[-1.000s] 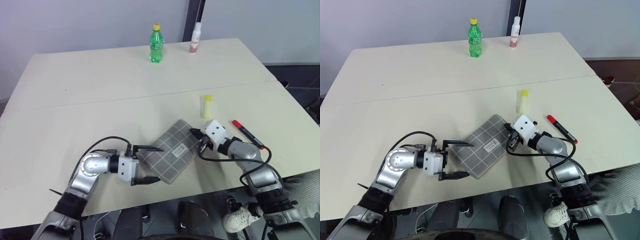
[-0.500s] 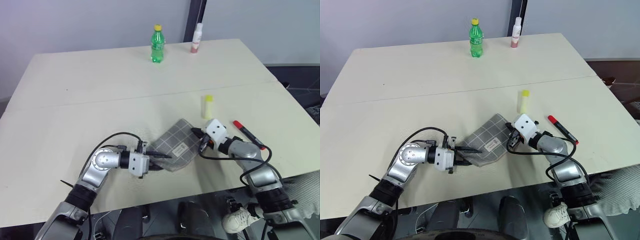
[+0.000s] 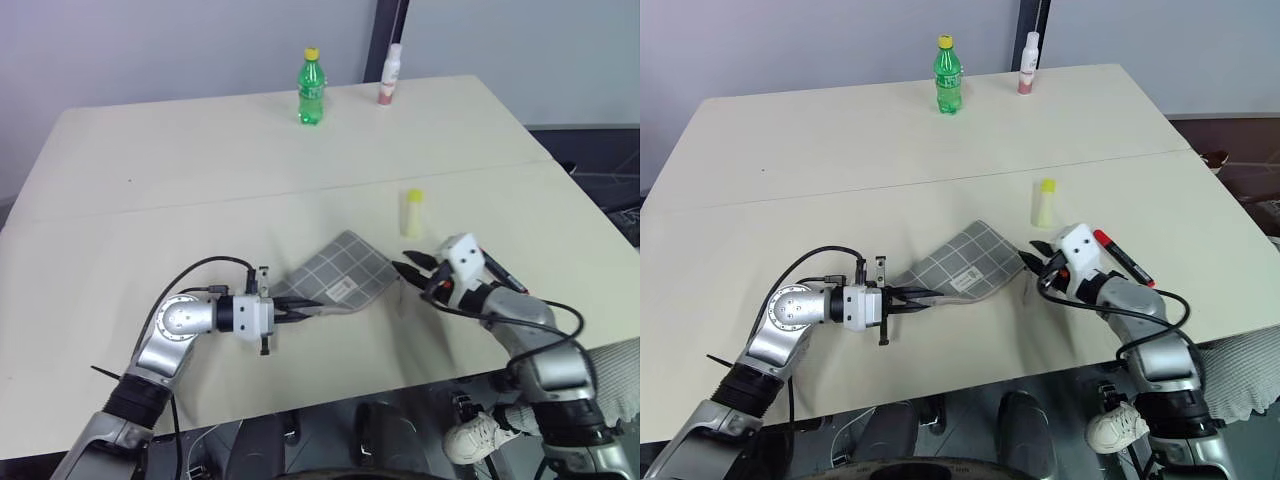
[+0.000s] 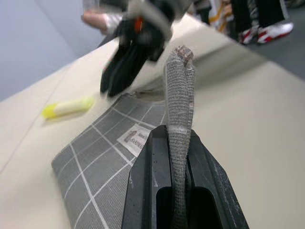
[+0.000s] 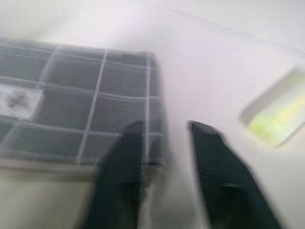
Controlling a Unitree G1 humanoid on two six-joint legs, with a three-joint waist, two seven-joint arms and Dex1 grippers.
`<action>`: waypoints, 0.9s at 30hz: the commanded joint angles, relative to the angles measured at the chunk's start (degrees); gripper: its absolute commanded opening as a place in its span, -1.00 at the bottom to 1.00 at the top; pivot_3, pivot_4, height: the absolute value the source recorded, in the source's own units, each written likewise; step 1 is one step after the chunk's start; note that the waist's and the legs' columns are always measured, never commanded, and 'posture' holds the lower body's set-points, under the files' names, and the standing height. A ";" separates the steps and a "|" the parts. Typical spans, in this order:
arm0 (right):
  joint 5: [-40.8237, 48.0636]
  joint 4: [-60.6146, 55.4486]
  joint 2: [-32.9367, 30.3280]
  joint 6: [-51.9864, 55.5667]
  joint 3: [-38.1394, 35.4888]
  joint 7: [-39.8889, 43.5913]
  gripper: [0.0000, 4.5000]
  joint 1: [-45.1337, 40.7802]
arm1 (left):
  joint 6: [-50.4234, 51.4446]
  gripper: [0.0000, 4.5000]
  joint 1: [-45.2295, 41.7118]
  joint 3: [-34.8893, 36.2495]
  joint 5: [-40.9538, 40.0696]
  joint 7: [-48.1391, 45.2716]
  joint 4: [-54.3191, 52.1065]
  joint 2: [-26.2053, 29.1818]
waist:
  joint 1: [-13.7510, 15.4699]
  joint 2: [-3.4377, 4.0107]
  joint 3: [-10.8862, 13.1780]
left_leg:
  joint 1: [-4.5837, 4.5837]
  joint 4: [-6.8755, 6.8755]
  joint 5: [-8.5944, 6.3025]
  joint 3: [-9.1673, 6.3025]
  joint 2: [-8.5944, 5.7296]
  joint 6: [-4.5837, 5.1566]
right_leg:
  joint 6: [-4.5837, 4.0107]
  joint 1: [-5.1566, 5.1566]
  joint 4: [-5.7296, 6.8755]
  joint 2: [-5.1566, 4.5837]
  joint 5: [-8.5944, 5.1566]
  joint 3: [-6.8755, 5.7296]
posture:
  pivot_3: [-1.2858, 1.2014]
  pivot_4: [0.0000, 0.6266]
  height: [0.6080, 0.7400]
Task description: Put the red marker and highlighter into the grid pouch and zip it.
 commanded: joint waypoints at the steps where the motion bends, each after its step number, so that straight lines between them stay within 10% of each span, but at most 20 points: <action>1: 4.26 -4.51 -1.50 1.48 -4.07 1.75 0.53 2.07 | -1.49 -1.00 -0.08 2.14 -1.32 1.05 -0.65 0.15 | 0.16 0.00 0.00 | 0.00 0.00 0.00 0.00 0.00 0.00 | 0.00 0.00 0.00 0.00 0.00 -0.01 | 0.03 -0.52 1.00; 3: 4.15 -4.45 -2.18 1.16 -4.50 2.34 0.98 3.19 | -1.94 -1.00 -0.42 2.73 -1.63 1.37 -0.15 -0.01 | 0.15 0.00 0.00 | -0.01 0.00 -0.01 0.00 -0.02 0.01 | 0.00 0.02 -0.02 -0.02 0.00 -0.02 | 0.03 -0.52 1.00; 27: 0.05 -0.72 -5.05 1.41 1.50 6.37 0.98 4.82 | -6.49 -1.00 -0.25 2.95 -1.17 0.80 2.49 1.70 | 0.02 0.00 0.00 | -0.03 -0.07 -0.01 0.03 0.02 0.01 | 0.00 -0.07 -0.05 -0.03 -0.01 -0.03 | 0.03 -0.52 1.00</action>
